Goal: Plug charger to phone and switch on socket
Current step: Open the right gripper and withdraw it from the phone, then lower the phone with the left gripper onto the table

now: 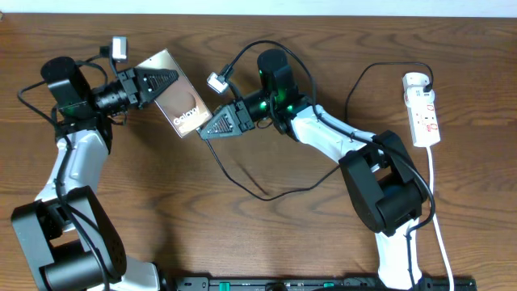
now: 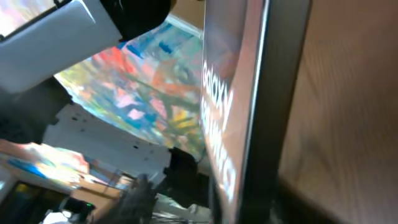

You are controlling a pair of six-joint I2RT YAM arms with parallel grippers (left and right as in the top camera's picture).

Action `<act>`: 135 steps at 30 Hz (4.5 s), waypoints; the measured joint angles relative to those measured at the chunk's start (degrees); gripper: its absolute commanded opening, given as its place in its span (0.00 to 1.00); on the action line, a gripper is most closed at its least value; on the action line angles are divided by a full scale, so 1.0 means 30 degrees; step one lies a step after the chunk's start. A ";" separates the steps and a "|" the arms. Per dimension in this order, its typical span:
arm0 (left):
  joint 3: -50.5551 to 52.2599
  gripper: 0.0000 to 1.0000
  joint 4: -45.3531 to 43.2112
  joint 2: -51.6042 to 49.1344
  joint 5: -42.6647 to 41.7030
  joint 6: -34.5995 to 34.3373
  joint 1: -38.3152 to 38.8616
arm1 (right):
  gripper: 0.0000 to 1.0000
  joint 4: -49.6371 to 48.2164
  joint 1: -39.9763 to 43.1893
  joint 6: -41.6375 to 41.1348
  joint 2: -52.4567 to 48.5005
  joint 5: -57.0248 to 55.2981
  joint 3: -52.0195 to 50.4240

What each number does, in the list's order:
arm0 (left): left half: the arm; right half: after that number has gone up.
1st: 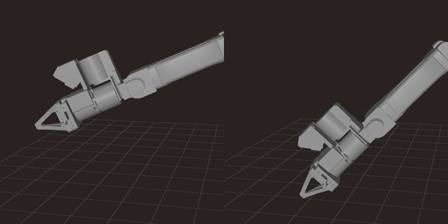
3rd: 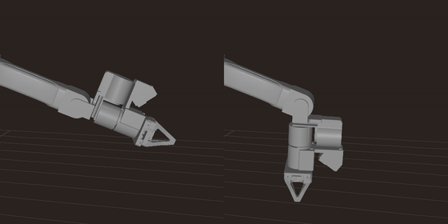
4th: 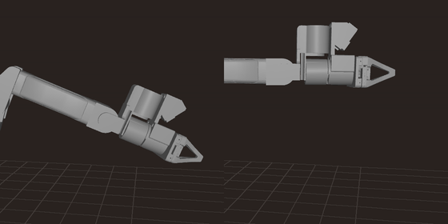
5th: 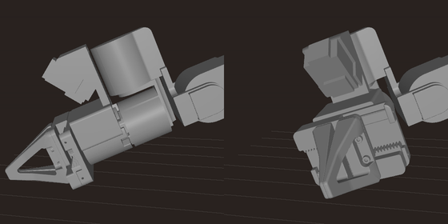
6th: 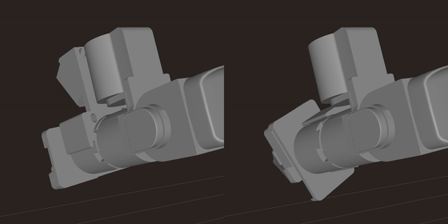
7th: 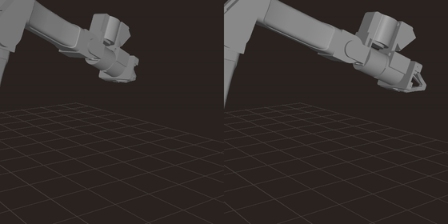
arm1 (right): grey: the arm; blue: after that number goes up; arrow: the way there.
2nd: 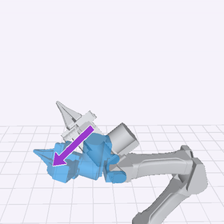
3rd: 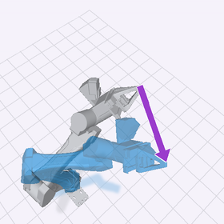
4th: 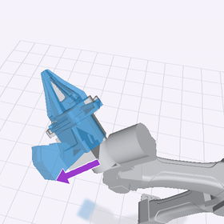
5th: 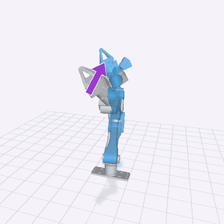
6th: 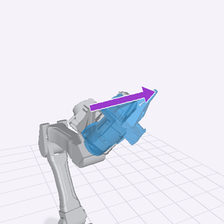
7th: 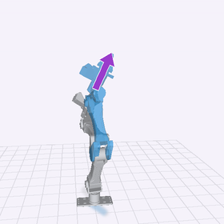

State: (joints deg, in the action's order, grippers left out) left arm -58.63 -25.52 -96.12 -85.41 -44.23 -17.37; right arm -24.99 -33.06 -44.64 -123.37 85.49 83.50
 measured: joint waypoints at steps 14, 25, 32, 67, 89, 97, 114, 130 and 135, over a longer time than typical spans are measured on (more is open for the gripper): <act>-0.0007 0.07 0.0000 0.0000 -0.0153 0.0204 0.0189 | 0.99 0.0029 0.0022 0.0029 0.0000 -0.0233 0.0015; 0.0000 0.08 0.0000 0.0000 -0.0612 0.0022 -0.1246 | 0.99 0.0029 0.1107 -0.0036 0.0000 -0.0488 0.0015; 0.0000 0.07 0.0000 0.0000 -0.0736 -0.0189 -0.1392 | 0.99 0.0036 0.2470 -0.0204 0.0000 -0.0510 0.0015; 0.0000 0.07 0.4838 0.0000 0.1523 0.0080 -0.1392 | 0.99 0.0838 0.4692 -0.2091 0.0000 -0.1311 0.0022; -0.0036 0.07 2.0145 0.0000 1.2845 1.0856 -0.1392 | 0.99 0.0845 0.4670 -0.1931 0.0000 -0.1231 0.0022; -0.0036 0.07 2.0801 0.0000 1.5059 1.1759 -0.1392 | 0.99 0.0838 0.4335 -0.1727 0.0000 -0.1209 0.0022; 0.1800 0.07 2.0509 0.0000 1.6466 1.1839 -0.1392 | 0.99 0.0838 0.4080 -0.1486 0.0000 -0.1158 0.0022; 0.2616 0.07 2.0393 0.0000 1.7245 1.1839 -0.1392 | 0.99 0.0845 0.4080 -0.1377 0.0000 -0.1137 0.0022; 0.2616 0.07 2.0677 0.0000 1.7252 1.1832 -0.1392 | 0.99 0.0838 0.4080 -0.1377 0.0000 -0.1137 0.0022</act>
State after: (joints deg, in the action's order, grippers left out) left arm -50.78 36.51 -96.12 -33.65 -8.73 -21.54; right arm -22.48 -20.82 -48.77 -123.37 82.08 83.57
